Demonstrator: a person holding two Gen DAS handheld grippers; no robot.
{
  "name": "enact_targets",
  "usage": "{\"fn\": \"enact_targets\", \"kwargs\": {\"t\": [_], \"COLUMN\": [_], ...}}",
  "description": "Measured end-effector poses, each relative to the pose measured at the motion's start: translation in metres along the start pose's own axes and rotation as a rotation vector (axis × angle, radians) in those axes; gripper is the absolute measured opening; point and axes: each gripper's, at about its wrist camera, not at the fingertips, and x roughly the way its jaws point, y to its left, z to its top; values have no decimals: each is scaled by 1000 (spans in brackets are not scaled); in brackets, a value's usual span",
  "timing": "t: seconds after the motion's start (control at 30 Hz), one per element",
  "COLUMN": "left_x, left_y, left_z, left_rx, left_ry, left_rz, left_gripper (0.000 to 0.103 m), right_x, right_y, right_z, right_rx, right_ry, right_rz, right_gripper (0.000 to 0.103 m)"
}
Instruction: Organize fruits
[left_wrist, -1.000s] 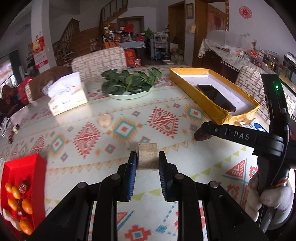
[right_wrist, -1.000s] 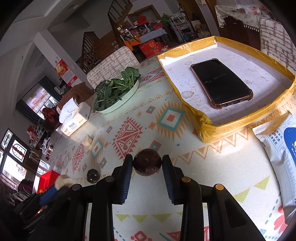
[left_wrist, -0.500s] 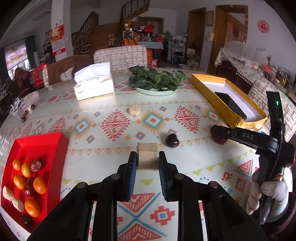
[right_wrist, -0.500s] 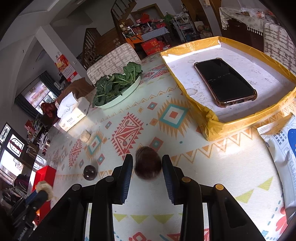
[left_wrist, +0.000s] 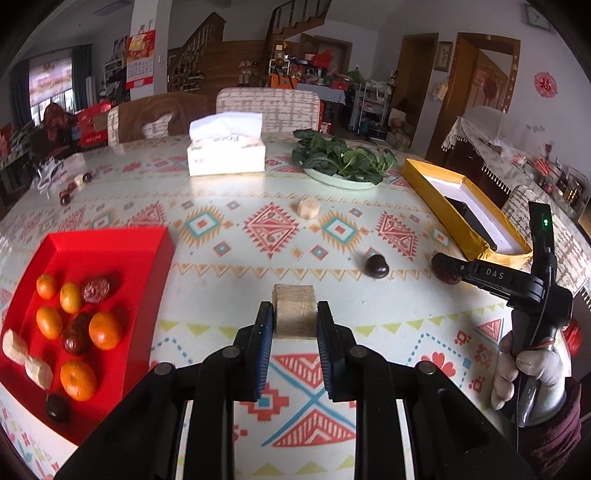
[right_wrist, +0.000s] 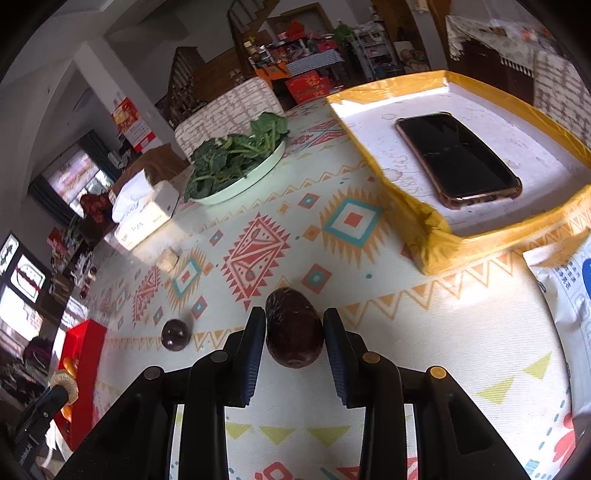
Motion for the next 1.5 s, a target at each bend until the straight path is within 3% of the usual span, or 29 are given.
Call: {"fn": "enact_targets", "kwargs": {"t": [0.33,0.47,0.77,0.8,0.87,0.9,1.0,1.07,1.13,1.3,1.33,1.37,1.5], "left_x": [-14,-25,-36,-34,-27,-23,-5,6,19,36,37,39,37], "left_y": [23,30,52,50,42,38,22,15,13,13,13,13,13], "left_z": [-13,-17,-25,-26,-29,-31,-34,-35,-36,-40,-41,-41,-43], "left_rx": [-57,-63,-114,-105,-78,-70,-32,-12,-13,-24,-21,-19,-17], "left_ry": [-10,-28,-35,-26,-1,5,41,50,75,106,109,114,108], "left_rz": [-18,-18,-47,-56,-85,-95,-120,-117,-121,-131,-132,-129,-131], "left_gripper": [22,22,23,25,46,51,54,66,69,68,58,36,34], "right_x": [5,-7,-23,-24,-27,-28,-33,-36,-39,-37,-37,-37,-34], "right_y": [17,22,29,31,33,34,42,49,57,71,72,74,76], "right_z": [-3,-7,-29,-31,-36,-38,-46,-52,-58,-70,-71,-72,-77], "right_rx": [-93,-126,-82,-80,-65,-62,-68,-86,-114,-189,-197,-202,-215], "right_ry": [20,-37,18,24,40,44,52,56,56,68,70,72,85], "right_rz": [-46,-53,36,43,71,79,102,116,119,103,103,104,109], "right_gripper": [36,35,35,35,36,36,36,36,36,35,35,35,36]}}
